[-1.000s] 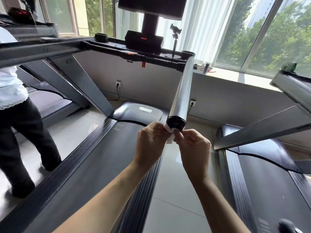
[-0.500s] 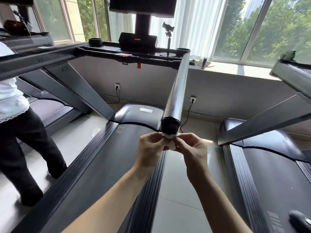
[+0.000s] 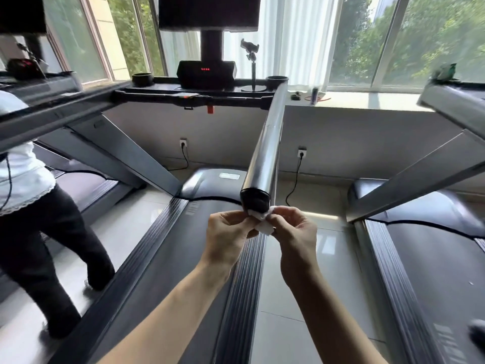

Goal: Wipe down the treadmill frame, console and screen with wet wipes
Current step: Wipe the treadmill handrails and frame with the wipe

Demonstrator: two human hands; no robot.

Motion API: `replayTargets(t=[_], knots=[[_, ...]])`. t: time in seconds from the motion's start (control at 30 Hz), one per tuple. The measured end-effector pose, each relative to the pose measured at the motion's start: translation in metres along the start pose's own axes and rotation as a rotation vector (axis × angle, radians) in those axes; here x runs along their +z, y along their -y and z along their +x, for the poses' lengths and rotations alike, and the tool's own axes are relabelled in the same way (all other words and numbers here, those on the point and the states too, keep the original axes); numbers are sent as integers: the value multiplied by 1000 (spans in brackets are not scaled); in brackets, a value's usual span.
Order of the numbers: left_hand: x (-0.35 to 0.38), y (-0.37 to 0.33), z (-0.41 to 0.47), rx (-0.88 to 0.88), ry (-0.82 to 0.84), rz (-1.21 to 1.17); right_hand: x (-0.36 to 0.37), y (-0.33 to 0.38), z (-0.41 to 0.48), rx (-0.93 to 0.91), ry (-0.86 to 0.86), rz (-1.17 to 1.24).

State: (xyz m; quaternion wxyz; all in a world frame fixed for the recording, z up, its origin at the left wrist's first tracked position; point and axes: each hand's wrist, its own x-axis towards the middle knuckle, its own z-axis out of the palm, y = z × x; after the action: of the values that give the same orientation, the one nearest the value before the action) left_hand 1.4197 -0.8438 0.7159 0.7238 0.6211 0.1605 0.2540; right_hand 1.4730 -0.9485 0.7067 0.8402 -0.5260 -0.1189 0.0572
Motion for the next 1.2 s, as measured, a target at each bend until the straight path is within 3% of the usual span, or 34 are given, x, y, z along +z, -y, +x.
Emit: replayTargets(t=[0.13,0.27,0.37,0.57,0.63,0.83,0.93,1.03,1.2], knots=[[0,-9,-3,97,8,-15,3,5,-1,-100,28,-25],[-2,-4,3,-48,-4,34,5,-6,7,58,-24,-78],[-3,-6,1,-61,2,50,3,-2,5,87,-17,-36],[-6,-23,-11,276,-14,107,15,20,-10,-226,60,-79],[-7,-20,-9,289,-25,127,15,12,-8,-249,44,-114],[-10,4,15,-80,-62,72,10,-15,3,22,-33,-65],[-12,3,23,-229,-26,43,7,-19,12,281,-30,158],[-21,-5,15,-168,-29,62,6,-17,12,471,-7,378],[-21,-21,-15,227,-16,111,20,-7,-5,558,42,514]])
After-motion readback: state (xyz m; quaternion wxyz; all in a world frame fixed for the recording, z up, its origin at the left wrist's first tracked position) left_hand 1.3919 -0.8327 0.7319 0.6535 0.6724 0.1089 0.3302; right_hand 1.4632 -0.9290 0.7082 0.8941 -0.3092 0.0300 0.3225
